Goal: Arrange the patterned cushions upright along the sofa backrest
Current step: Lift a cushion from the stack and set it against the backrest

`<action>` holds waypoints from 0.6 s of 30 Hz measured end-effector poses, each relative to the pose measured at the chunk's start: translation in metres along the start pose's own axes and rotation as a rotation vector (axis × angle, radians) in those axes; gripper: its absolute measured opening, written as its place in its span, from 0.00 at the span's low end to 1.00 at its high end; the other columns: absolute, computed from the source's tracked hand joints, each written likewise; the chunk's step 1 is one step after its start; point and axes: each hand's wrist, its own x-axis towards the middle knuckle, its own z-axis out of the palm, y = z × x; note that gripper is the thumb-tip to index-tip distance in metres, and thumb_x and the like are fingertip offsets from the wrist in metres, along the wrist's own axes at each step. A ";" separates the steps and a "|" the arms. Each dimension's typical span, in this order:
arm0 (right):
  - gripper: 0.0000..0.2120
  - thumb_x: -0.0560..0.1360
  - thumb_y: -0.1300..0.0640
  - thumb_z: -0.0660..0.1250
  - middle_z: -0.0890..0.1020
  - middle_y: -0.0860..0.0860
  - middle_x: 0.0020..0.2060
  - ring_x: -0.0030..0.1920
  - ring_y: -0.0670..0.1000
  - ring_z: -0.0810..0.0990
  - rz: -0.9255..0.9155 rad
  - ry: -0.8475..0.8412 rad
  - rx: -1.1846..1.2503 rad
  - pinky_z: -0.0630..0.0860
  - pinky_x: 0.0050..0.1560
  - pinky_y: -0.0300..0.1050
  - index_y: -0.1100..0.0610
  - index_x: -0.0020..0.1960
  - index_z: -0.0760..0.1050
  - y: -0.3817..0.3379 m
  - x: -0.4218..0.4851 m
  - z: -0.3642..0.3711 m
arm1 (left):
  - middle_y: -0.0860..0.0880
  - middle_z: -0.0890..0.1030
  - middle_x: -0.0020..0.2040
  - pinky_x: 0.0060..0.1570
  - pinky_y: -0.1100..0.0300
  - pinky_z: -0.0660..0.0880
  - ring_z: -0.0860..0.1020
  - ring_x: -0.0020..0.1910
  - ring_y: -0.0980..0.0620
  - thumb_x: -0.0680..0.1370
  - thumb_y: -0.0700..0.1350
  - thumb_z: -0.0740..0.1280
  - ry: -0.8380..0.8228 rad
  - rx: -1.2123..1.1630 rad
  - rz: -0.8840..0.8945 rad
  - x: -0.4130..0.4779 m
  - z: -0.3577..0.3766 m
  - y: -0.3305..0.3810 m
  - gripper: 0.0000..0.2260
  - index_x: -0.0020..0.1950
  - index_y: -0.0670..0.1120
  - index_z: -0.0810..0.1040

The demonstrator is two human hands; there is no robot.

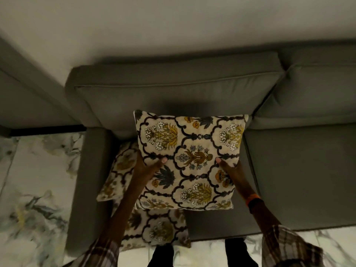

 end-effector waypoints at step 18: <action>0.60 0.56 0.45 0.88 0.72 0.42 0.68 0.65 0.45 0.74 0.072 0.117 -0.036 0.78 0.64 0.41 0.46 0.79 0.57 0.065 0.223 -0.629 | 0.73 0.77 0.65 0.70 0.67 0.72 0.73 0.65 0.73 0.56 0.67 0.82 -0.485 0.009 0.198 0.026 0.678 0.015 0.43 0.67 0.76 0.67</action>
